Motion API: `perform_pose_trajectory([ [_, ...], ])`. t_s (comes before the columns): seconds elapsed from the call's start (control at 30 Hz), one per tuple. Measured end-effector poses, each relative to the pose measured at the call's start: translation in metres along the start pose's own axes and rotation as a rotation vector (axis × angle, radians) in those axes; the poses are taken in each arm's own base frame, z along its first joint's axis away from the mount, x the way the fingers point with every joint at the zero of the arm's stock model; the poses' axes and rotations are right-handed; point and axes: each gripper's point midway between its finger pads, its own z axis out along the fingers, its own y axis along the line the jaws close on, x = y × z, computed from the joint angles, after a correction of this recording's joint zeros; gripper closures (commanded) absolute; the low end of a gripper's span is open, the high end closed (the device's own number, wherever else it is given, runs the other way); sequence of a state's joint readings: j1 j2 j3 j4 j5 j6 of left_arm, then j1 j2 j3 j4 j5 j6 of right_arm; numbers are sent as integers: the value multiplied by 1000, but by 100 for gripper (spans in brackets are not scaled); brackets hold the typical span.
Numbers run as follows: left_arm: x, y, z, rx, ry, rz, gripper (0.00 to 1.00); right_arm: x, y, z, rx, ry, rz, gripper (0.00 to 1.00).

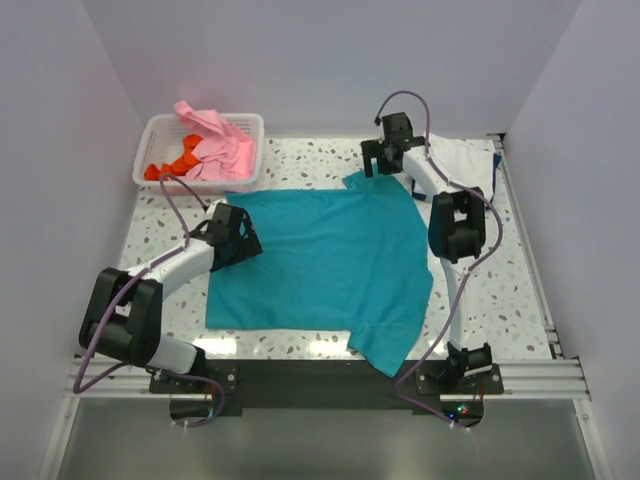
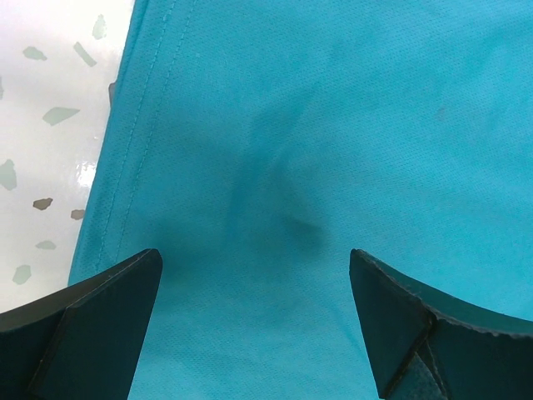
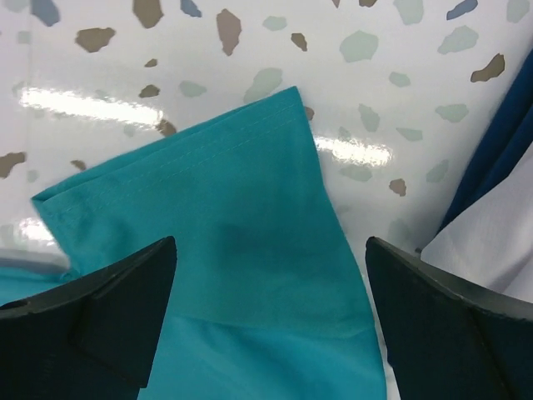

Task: Fold and stack the t-shirts
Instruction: Flatten the tshirt out

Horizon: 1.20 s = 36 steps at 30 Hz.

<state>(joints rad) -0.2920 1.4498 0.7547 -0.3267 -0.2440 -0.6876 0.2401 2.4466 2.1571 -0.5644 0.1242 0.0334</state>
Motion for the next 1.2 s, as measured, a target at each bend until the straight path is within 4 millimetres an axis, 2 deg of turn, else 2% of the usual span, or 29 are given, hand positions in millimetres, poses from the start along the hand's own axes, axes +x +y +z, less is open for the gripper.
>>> perform_pose_trajectory([
  [0.17, 3, 8, 2, -23, 7, -4, 0, -9, 10, -34, -71, -24, 31, 1],
  [0.27, 6, 14, 4, -37, 14, -8, 0, -5, 12, -60, -100, -27, 59, 1],
  [0.5, 5, 17, 3, -41, 11, -17, 0, 38, 18, -111, -154, 11, 131, 1],
  [0.6, -1, 17, -8, -38, -1, -20, 0, 56, 20, -132, -170, 21, 150, 1],
  [0.73, -20, 9, -29, 6, -62, -44, 0, 65, 22, -164, -180, -5, 166, 1],
  [0.8, -27, 5, -42, 43, -89, -62, 0, 66, 26, -183, -190, -37, 173, 1],
  [0.9, -25, 1, -58, 103, -103, -97, 0, 81, 39, -214, -223, -65, 172, 1],
  [1.0, -6, 4, -68, 144, -74, -128, 0, 95, 56, -229, -257, -65, 154, 1],
  [1.1, 27, 2, -75, 172, -22, -128, 0, 113, 69, -229, -278, -29, 134, 1],
  [1.2, 71, -14, -85, 221, 55, -70, 0, 134, 71, -222, -278, 18, 129, 1],
])
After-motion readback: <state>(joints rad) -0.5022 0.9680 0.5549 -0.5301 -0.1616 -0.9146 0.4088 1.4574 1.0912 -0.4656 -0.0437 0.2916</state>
